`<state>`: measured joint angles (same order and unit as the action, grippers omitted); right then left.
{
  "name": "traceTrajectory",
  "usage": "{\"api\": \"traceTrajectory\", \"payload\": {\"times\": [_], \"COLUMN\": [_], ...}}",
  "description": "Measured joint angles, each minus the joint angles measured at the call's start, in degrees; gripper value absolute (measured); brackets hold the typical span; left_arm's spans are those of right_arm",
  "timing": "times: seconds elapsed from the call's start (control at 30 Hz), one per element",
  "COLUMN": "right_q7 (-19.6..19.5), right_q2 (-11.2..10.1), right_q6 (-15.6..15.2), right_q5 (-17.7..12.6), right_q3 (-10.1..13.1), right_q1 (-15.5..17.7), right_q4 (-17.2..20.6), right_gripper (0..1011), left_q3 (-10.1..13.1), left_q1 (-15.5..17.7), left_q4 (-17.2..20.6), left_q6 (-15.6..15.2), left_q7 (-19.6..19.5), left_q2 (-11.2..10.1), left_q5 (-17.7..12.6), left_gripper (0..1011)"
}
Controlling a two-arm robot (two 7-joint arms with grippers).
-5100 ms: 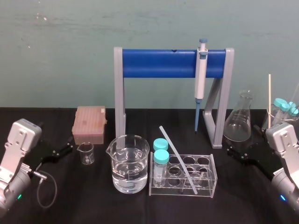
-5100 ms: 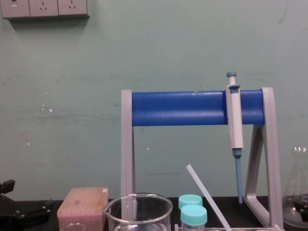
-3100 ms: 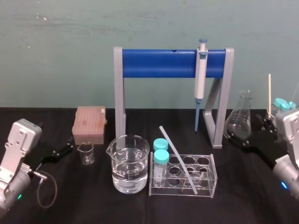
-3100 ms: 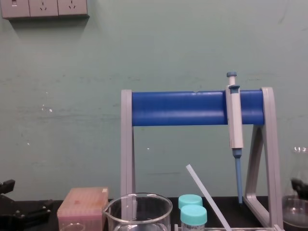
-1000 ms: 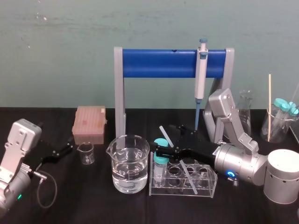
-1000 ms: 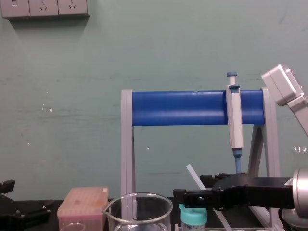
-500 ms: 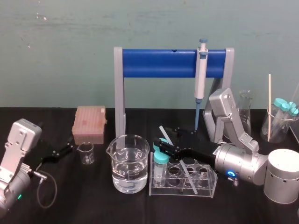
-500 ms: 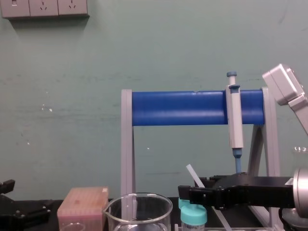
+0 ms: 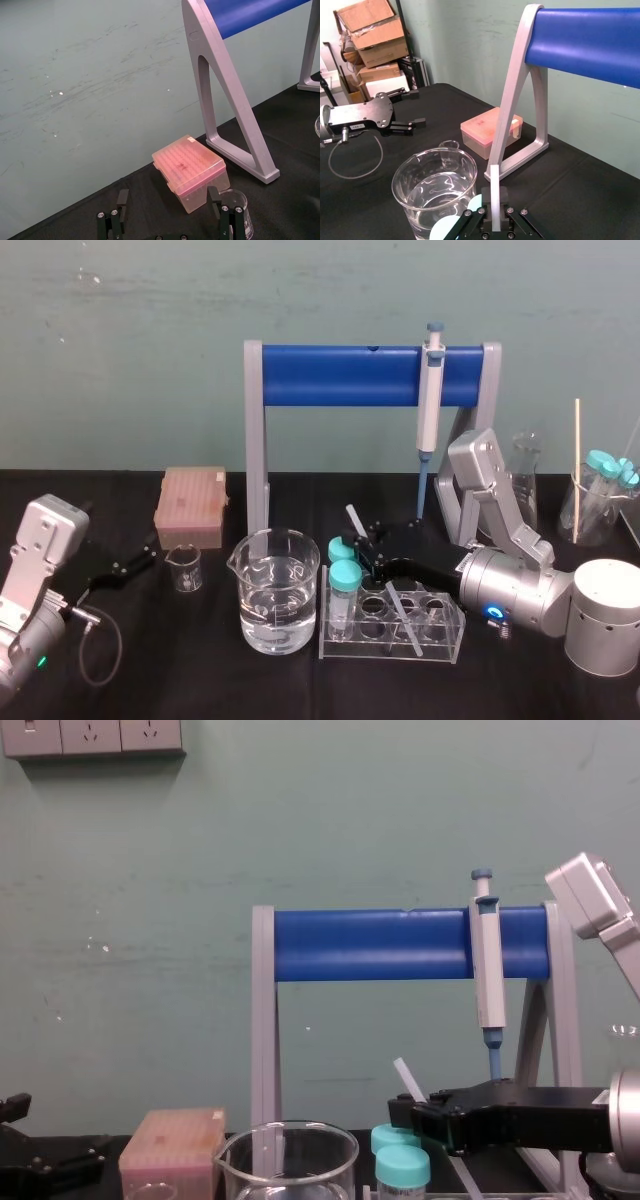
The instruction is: Pick up the stirring rod with one hand, then place it down.
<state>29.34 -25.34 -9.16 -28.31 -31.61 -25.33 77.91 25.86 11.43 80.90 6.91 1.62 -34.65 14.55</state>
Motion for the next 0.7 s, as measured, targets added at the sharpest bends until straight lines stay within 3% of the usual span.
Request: {"api": "traceTrajectory", "payload": {"times": [0.2, 0.43, 0.7], "right_q7": [0.06, 0.33, 0.48], "right_q2": [0.02, 0.62, 1.10], "right_q6": [0.03, 2.42, 11.32], "right_q5": [-0.02, 0.03, 1.19], "right_q3": [0.04, 1.22, 3.78], "right_q1": [0.01, 0.82, 3.69], "right_q4": [0.00, -0.03, 0.56], "right_gripper": [66, 66, 66], "left_q3": [0.00, 0.00, 0.00], "left_q1": [0.00, 0.00, 0.00], "left_q4": [0.00, 0.00, 0.00], "left_q6": [0.00, 0.00, 0.00], "left_q7": [0.00, 0.00, 0.00], "left_q2": [0.00, 0.00, 0.00], "left_q5": [0.00, 0.00, 0.00], "left_gripper": [1000, 1000, 1000]}}
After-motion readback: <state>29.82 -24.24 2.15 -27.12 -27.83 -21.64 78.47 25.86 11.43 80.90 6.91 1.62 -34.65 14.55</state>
